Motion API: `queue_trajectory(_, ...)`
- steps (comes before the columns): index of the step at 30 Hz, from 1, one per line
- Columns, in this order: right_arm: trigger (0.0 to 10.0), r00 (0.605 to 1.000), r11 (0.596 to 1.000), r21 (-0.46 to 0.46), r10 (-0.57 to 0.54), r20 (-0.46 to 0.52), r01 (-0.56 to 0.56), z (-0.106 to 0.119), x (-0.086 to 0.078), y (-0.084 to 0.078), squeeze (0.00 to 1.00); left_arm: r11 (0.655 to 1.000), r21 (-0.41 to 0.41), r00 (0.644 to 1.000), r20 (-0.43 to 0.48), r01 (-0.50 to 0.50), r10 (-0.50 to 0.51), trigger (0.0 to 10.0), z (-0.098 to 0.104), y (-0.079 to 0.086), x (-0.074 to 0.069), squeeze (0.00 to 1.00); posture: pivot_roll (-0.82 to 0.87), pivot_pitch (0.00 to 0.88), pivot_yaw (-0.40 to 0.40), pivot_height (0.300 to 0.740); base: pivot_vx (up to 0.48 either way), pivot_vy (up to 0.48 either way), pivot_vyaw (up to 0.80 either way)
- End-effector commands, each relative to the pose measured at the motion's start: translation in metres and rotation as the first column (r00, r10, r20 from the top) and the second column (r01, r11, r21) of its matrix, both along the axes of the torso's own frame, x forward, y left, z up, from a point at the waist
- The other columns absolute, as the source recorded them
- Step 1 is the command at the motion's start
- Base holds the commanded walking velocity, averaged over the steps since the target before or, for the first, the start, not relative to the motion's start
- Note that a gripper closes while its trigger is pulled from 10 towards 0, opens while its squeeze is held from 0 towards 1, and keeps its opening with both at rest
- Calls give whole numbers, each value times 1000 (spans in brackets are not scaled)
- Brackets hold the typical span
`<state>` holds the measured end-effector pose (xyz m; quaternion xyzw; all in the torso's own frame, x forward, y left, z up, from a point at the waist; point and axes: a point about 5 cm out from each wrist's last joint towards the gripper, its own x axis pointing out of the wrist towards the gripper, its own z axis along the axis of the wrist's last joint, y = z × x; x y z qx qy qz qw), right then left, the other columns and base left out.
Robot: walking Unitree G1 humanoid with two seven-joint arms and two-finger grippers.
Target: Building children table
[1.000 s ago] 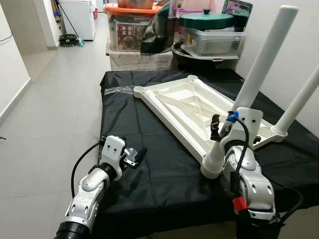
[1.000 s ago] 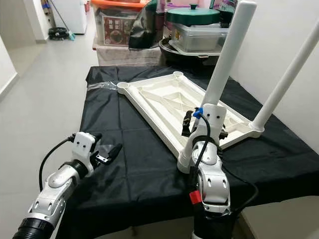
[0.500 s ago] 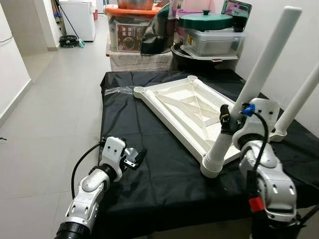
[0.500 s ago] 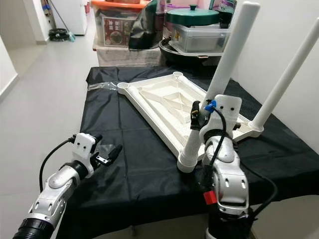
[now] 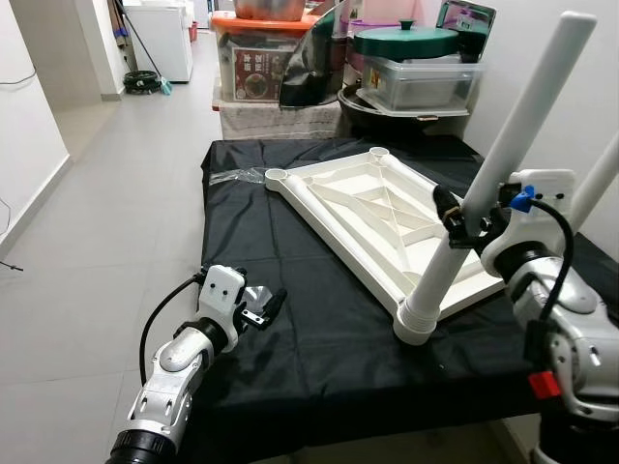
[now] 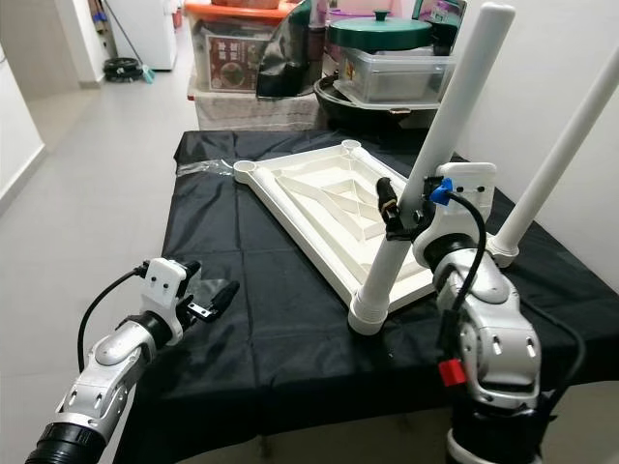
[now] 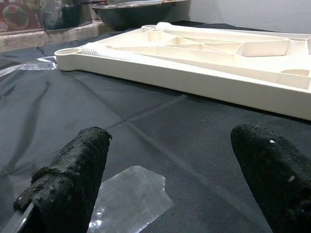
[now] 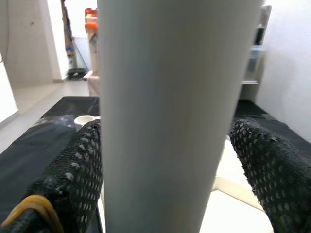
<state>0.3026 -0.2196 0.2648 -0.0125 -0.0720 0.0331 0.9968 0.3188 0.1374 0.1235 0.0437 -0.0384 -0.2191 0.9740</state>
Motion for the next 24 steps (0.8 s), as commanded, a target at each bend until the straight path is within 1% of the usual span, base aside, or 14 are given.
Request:
queue_trajectory(1,10000,999,999,15,33,-4,-33,1,4,-5,1000,1000,14,1000,-1,10,-10,10000,-1,-1,1,0,-30,0,-51,740,0,0,0)
queue_trajectory(4,10000,991,992,7,129,-35,-129,3,11,-13,1000,1000,19,1000,-1,4,-4,10000,0,2,3,0,-27,0,-53,740,0,0,0)
queue_trajectory(5,10000,991,992,7,129,-35,-129,3,11,-13,1000,1000,19,1000,-1,4,-4,10000,0,2,3,0,-27,0,-53,740,0,0,0)
queue_trajectory(6,10000,988,989,-7,147,-44,-147,2,13,-17,380,1000,20,1000,-1,3,-3,10000,0,3,3,0,-25,0,-55,740,0,0,0)
queue_trajectory(7,10000,988,989,-7,147,-44,-147,2,13,-17,380,1000,20,1000,-1,3,-3,10000,0,3,3,0,-25,0,-55,740,0,0,0)
queue_trajectory(8,10000,986,987,-14,157,-50,-158,2,15,-20,0,1000,20,1000,-2,2,-2,10000,0,3,3,0,-25,0,-55,740,0,0,0)
queue_trajectory(12,10000,983,984,-39,173,-54,-175,2,17,-24,0,1000,20,1000,-2,1,-1,10000,0,3,3,0,-23,0,-58,740,0,0,0)
queue_trajectory(14,10000,968,967,-62,244,-64,-248,3,19,-32,0,1000,21,1000,-3,-2,2,10000,0,4,3,0,-16,0,-62,740,0,0,0)
queue_trajectory(15,10000,968,967,-62,244,-64,-248,3,19,-32,0,1000,21,1000,-3,-2,2,10000,0,4,3,0,-16,0,-62,740,0,0,0)
queue_trajectory(16,10000,956,955,-64,285,-71,-290,3,18,-33,0,1000,21,1000,-3,-4,4,10000,0,4,2,0,-15,0,-62,740,0,0,0)
queue_trajectory(17,10000,956,955,-64,285,-71,-290,3,18,-33,0,1000,21,1000,-3,-4,4,10000,0,4,2,0,-15,0,-62,740,0,0,0)
queue_trajectory(18,10000,946,945,-65,317,-72,-321,3,18,-35,0,1000,22,1000,-3,-5,5,10000,0,5,2,0,-14,0,-64,740,0,0,0)
queue_trajectory(22,10000,940,939,-67,334,-72,-339,3,17,-36,0,1000,22,1000,-3,-5,5,10000,-1,5,2,0,-14,0,-64,740,0,0,0)
queue_trajectory(24,9804,915,915,-50,397,-73,-401,1,17,-45,0,1000,22,1000,-4,-4,4,10000,-1,4,1,0,-14,0,-65,740,0,0,0)
